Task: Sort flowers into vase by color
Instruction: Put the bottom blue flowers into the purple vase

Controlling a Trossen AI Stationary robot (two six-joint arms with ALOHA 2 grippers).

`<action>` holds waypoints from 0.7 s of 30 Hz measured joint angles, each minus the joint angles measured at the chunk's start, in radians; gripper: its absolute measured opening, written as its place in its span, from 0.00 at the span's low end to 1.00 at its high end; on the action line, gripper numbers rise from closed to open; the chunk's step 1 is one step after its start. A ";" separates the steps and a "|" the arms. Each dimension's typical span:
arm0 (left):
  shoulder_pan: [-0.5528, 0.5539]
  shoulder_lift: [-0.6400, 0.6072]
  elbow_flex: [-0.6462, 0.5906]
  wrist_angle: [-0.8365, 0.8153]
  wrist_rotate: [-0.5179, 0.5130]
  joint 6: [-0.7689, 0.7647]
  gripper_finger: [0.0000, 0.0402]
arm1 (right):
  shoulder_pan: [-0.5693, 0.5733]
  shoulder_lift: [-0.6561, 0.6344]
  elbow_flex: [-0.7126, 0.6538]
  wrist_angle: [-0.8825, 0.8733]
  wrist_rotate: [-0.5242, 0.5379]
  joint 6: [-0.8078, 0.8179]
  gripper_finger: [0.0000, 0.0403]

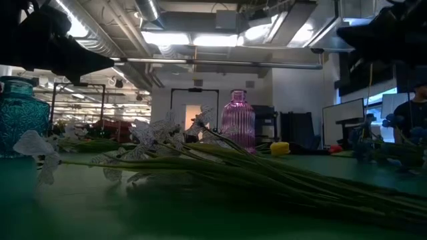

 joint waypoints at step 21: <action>0.000 0.000 0.000 0.000 0.000 0.000 0.01 | 1.001 1.023 0.775 -0.552 1.129 0.316 0.00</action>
